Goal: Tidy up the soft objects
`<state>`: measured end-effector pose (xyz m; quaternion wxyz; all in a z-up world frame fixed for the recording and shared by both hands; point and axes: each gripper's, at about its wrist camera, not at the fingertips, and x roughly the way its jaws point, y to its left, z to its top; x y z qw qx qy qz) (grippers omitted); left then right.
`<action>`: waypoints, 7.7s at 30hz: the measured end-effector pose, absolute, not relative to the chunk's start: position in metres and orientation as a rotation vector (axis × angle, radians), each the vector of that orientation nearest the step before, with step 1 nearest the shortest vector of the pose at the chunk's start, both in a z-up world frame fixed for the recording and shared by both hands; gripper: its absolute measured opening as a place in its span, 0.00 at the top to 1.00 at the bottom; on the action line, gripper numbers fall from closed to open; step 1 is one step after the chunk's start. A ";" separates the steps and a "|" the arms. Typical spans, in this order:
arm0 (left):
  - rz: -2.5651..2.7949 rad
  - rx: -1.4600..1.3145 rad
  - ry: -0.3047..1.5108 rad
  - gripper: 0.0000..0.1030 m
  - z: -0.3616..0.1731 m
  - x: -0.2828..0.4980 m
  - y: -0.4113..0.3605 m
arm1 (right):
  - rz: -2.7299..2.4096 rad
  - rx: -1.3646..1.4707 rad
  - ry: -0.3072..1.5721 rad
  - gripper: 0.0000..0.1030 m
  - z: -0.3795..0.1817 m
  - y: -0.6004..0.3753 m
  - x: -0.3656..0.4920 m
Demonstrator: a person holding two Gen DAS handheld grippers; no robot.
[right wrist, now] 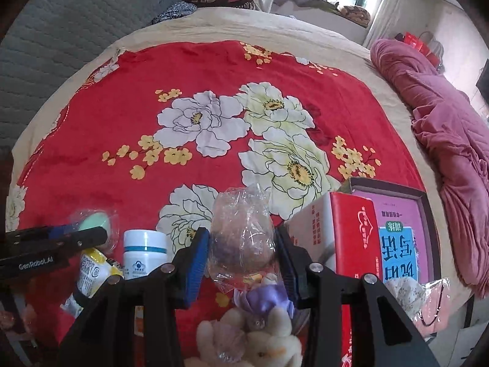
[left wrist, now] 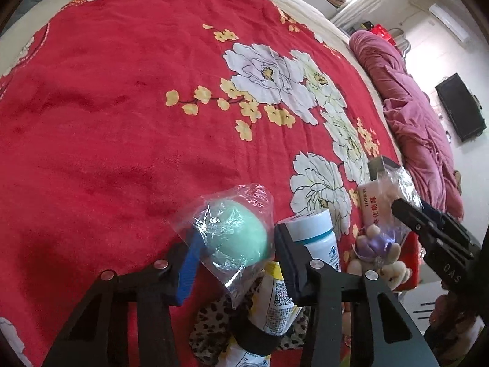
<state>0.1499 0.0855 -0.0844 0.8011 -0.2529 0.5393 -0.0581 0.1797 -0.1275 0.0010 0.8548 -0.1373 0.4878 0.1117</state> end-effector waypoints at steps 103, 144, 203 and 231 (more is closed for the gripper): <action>-0.509 0.062 0.991 0.57 0.065 0.109 -0.270 | -0.054 0.170 0.802 0.57 0.093 -0.435 0.059; -0.544 0.172 1.185 0.57 -0.038 0.152 -0.337 | -0.015 0.230 0.978 0.57 0.006 -0.471 0.077; -0.552 0.105 1.145 0.56 -0.026 0.188 -0.343 | 0.108 0.125 0.963 0.47 -0.006 -0.452 0.076; -0.557 0.128 1.171 0.42 -0.037 0.191 -0.356 | 0.010 0.142 0.962 0.43 -0.002 -0.473 0.071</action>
